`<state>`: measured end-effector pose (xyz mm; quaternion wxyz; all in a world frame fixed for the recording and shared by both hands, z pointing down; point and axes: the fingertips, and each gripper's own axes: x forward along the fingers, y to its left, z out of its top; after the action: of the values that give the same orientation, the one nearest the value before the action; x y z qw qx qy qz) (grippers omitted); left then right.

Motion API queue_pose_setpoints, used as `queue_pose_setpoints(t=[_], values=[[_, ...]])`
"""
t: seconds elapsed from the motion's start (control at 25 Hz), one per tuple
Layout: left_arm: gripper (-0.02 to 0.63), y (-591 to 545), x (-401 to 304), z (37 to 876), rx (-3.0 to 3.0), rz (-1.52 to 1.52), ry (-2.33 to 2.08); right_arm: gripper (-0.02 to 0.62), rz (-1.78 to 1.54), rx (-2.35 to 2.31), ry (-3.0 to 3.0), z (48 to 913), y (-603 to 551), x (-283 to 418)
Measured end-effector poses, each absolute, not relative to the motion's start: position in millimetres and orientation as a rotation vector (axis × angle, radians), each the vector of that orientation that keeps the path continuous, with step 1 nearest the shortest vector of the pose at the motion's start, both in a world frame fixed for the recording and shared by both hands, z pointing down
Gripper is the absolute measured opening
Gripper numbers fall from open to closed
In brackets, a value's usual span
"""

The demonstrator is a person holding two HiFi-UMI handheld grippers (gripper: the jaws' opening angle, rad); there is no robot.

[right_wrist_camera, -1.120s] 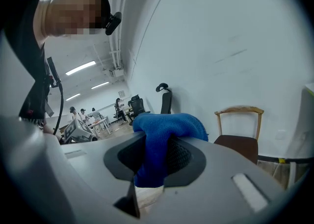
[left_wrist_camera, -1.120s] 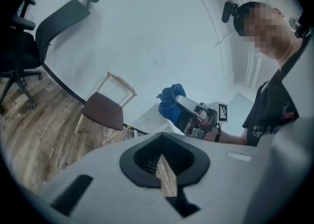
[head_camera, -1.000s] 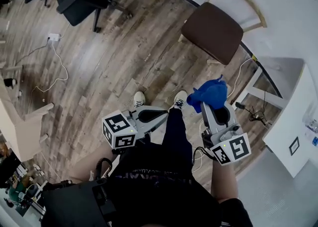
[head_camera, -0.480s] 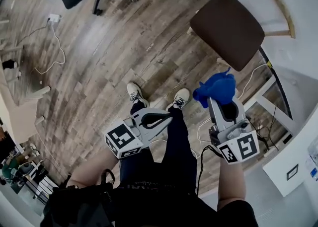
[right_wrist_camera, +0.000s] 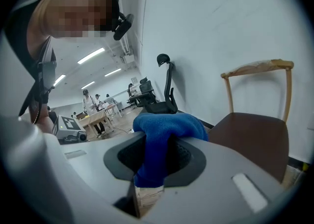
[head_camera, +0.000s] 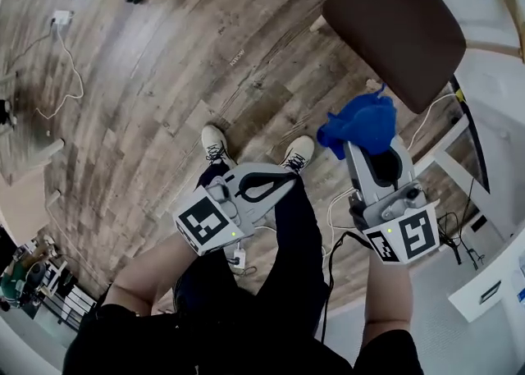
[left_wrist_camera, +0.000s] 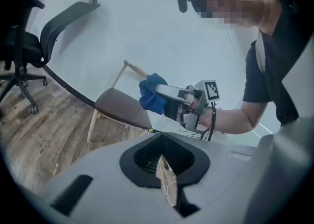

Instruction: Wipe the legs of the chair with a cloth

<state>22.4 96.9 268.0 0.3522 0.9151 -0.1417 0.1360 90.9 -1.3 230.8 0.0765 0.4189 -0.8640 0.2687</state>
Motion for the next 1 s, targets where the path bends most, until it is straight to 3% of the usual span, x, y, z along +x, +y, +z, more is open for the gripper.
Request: queue_pose_setpoints(t=[0.52, 1.0], values=[[0.008, 103.6, -9.1, 435.3, 2.484, 0.313, -0.287, 0.097, 0.659, 1.297, -2.548, 407.0, -42.8, 68.6], [0.008, 50.7, -37.5, 500.6, 2.409, 0.241, -0.264, 0.098, 0.672, 1.400, -2.552, 508.6, -102.5, 73.2]])
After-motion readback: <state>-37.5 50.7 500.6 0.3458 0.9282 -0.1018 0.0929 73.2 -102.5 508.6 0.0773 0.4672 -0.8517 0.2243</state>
